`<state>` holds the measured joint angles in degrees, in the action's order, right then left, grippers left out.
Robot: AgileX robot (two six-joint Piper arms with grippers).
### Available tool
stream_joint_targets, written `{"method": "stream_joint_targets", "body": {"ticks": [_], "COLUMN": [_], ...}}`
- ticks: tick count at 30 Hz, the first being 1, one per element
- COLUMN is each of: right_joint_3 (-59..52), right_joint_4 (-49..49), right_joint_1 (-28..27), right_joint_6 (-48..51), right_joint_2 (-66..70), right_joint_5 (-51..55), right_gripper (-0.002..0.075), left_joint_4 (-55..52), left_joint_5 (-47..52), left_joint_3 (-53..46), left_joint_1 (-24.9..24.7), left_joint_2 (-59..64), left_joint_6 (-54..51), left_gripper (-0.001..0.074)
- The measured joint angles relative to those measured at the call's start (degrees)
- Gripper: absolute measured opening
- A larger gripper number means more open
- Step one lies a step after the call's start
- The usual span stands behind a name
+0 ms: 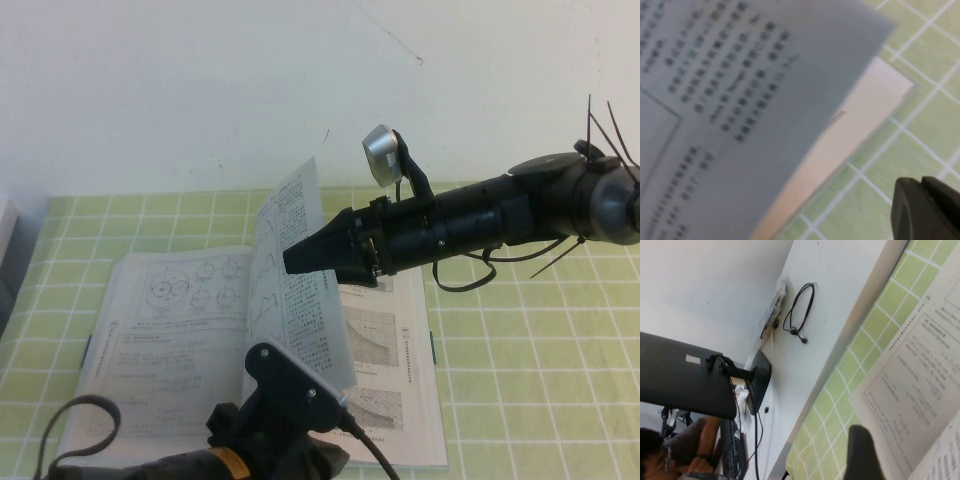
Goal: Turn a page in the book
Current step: Open the closed book
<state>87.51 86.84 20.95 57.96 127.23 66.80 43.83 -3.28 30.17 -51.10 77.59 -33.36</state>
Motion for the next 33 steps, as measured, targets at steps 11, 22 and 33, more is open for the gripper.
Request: {"method": "stream_joint_targets", "body": {"ticks": [11,22,33], "right_joint_3": [0.13,6.28,15.59], "right_joint_4": [-0.21,-0.32,-9.58], "right_joint_1": [0.0,0.0,0.0], "right_joint_6": [-1.28,-6.25,-9.69], "right_joint_2": [0.0,0.02,0.02], "right_joint_5": [0.0,0.0,0.75], "right_gripper": [0.0412,0.0412,0.0384], "left_joint_4": [0.52,17.2,41.87], "left_joint_5": [-10.73,-18.21,-25.6], "left_joint_3": [0.0,0.0,0.0], "left_joint_1": [0.0,0.65,0.65], "left_joint_2": [2.79,2.79,-4.45], "left_joint_6": [-0.94,-13.25,-27.94], "left_gripper": [-0.0003,-0.0003,-0.0003]}}
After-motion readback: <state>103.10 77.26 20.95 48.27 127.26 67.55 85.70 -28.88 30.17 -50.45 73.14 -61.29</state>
